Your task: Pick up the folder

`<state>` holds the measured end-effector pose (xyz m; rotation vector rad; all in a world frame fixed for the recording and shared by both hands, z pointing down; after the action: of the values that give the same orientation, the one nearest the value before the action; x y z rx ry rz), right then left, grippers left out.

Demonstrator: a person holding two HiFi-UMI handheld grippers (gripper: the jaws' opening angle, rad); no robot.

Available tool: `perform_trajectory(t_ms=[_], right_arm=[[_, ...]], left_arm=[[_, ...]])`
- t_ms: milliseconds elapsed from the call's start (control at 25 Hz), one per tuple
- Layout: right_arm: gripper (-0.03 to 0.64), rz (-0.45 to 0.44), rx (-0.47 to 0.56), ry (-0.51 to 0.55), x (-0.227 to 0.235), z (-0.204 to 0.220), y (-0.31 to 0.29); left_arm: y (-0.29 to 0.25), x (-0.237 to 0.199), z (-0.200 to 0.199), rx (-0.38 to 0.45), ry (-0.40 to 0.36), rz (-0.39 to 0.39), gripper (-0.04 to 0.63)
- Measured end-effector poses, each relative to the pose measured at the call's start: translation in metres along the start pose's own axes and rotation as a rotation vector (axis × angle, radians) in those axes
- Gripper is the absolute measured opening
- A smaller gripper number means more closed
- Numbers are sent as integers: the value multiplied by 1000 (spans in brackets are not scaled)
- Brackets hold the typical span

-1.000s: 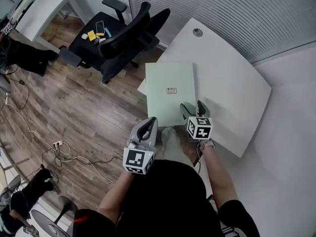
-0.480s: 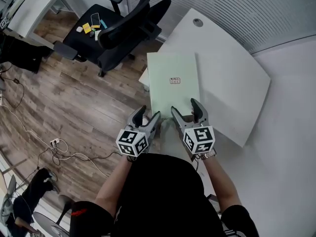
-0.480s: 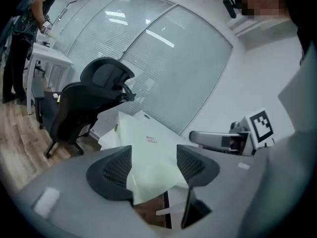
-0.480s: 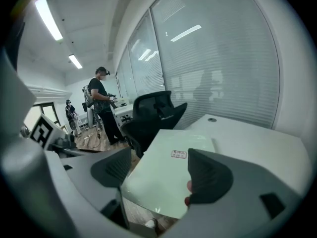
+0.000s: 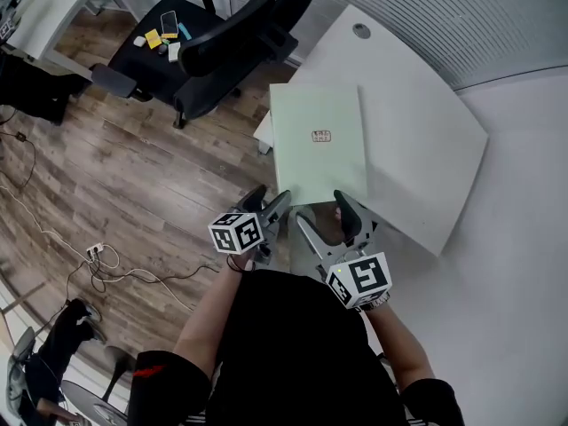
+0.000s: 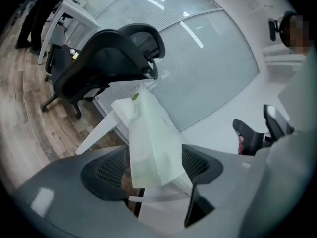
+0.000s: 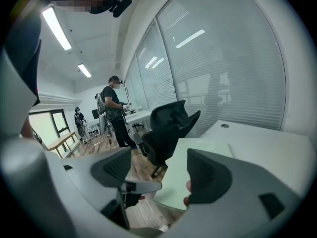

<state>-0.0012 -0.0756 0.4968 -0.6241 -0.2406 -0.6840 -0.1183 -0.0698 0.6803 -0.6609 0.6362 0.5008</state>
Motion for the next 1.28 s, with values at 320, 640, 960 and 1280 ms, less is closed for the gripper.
perform_trajectory(t_ms=[320, 640, 960, 1280], right_arm=[[339, -17, 33, -12, -25, -18, 24], [339, 18, 18, -37, -16, -8, 24], [339, 35, 22, -58, -13, -7, 26], [339, 31, 37, -67, -13, -8, 29]], left_arm=[[-29, -18, 22, -25, 214, 116, 345], [-53, -18, 31, -45, 326, 250, 368], [-67, -14, 31, -86, 350, 286, 364], [-63, -7, 25, -102, 349, 293, 306]])
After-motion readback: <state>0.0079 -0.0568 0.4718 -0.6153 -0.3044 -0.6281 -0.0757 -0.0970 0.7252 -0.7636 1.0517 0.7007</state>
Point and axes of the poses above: the fingertips, and each gripper's own axes: y backward along the fingers, x to its right, z out of its underside, the point moved 5 cm from there along y, backward along the fingers, and after that the axes turned 14 degrees about -y, right-handed, at the moved point
